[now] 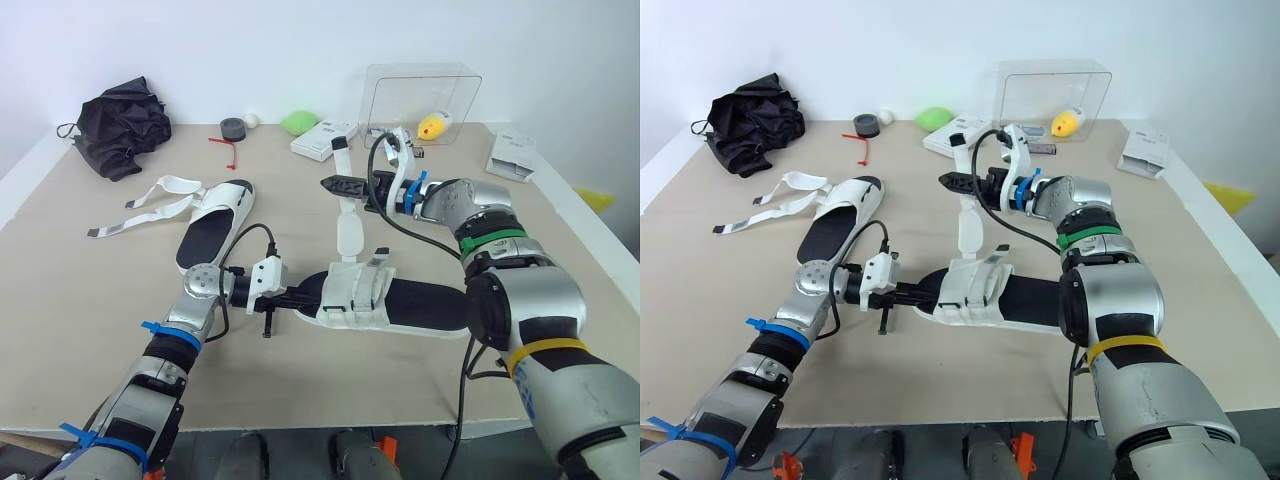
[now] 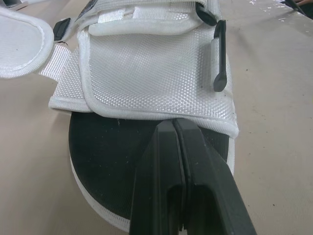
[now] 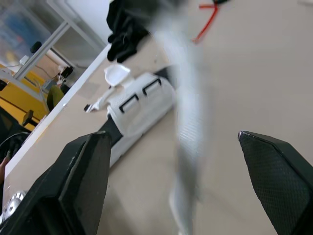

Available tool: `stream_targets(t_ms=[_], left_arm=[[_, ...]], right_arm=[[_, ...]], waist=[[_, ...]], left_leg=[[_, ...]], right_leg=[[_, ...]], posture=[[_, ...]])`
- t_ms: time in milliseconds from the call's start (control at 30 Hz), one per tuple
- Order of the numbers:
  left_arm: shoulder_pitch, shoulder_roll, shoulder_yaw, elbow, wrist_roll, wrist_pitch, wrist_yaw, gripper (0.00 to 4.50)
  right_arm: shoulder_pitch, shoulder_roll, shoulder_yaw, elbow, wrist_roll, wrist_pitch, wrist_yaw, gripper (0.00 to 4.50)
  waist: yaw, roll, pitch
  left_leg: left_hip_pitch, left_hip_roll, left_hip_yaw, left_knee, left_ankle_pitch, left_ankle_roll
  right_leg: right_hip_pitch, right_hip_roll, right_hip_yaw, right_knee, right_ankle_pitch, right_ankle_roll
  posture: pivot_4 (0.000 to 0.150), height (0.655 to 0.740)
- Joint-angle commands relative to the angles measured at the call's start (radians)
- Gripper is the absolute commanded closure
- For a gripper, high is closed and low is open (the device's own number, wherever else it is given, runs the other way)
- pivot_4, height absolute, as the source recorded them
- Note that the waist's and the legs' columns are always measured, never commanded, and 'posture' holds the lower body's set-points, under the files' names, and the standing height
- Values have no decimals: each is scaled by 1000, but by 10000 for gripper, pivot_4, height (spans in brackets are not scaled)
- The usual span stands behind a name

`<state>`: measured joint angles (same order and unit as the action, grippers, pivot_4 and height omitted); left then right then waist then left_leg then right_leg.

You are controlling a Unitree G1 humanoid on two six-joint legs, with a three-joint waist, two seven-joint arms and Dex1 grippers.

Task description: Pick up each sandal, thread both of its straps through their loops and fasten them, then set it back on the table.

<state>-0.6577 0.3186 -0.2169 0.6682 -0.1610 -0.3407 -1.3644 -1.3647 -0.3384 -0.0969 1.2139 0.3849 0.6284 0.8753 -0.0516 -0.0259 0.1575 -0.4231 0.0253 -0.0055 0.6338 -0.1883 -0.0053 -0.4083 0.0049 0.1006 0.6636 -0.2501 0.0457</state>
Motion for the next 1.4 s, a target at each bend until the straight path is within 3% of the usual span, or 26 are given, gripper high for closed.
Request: stream_targets(t_ms=[33,233,333,467,567,733,833,1000,1233,1267,1300,1333,1367,1400], left_arm=[[41,19,-30,35,50,35,8,45000],[41,14,-32,37,50,34,11,45000],[38,11,-34,43,51,31,11,45000],[30,3,-37,54,53,28,9,45000],[25,-2,-39,60,54,25,9,45000],[20,-9,-41,70,56,20,4,45000],[15,-13,-43,79,57,16,0,45000],[3,-23,-45,98,59,9,-3,45000],[-3,-32,-48,109,61,3,-6,45000],[-4,-34,-49,112,61,1,-6,45000],[-4,-34,-48,115,62,-1,-7,45000],[-6,-35,-49,117,63,-2,-7,45000],[-7,-36,-49,120,63,-3,-8,45000],[-8,-36,-48,121,63,-4,-8,45000]], right_arm=[[-38,3,-55,-4,-4,-48,-10,7715],[-19,-15,-50,-46,-21,-24,82,28435],[-9,-24,-45,-83,-24,-10,136,44023],[49,-33,-23,-227,-19,0,214,44023],[167,-35,9,-469,-9,-19,252,44023],[449,-100,125,-1042,39,-10,360,44023],[559,-137,162,-1244,39,-42,357,44023],[670,-188,258,-1411,-26,-139,349,44023],[727,-259,337,-1483,-64,-193,387,44023],[730,-277,344,-1487,-55,-180,405,39356],[733,-293,348,-1492,-50,-170,418,39356],[736,-304,350,-1495,-47,-166,427,36586],[738,-316,349,-1500,-45,-160,433,30991],[741,-323,345,-1504,-43,-159,434,29467]], waist=[[0,0,0],[0,0,0],[0,0,0],[1,0,0],[2,1,0],[7,1,0],[7,2,0],[6,2,-1],[9,2,-1],[10,2,-1],[10,2,-1],[10,2,-1],[10,2,-1],[10,2,-1]], left_leg=[[0,0,0,0,0,0],[0,1,0,0,0,0],[0,1,0,0,0,0],[0,2,0,0,0,0],[0,2,0,0,0,0],[-1,1,-1,0,0,0],[-1,1,-2,1,-1,-2],[1,1,-2,3,0,-2],[0,1,-1,3,0,-3],[0,0,-2,3,0,-3],[0,0,-2,3,0,-3],[0,0,-1,3,0,-3],[0,0,-2,3,0,-3],[0,0,-2,3,0,-3]], right_leg=[[0,0,0,0,0,0],[0,2,0,0,0,-1],[0,2,0,0,1,-1],[0,2,0,0,1,-1],[0,2,0,1,1,-1],[0,2,0,1,0,0],[0,2,-1,1,-1,0],[1,2,-1,1,0,-1],[1,2,0,1,-1,-1],[1,2,-1,1,-1,-1],[1,2,-1,1,-1,-1],[1,2,-1,1,-1,-1],[1,1,-1,1,-1,-1],[1,1,-1,1,-1,-1]], posture=[[1500,7400],[1500,7400],[1500,7400],[1500,7400],[1500,7400],[1500,7400],[1500,7400],[1500,7400],[1500,7400],[1500,7400],[1500,7400],[1500,7400],[1500,7400],[1500,7400]])
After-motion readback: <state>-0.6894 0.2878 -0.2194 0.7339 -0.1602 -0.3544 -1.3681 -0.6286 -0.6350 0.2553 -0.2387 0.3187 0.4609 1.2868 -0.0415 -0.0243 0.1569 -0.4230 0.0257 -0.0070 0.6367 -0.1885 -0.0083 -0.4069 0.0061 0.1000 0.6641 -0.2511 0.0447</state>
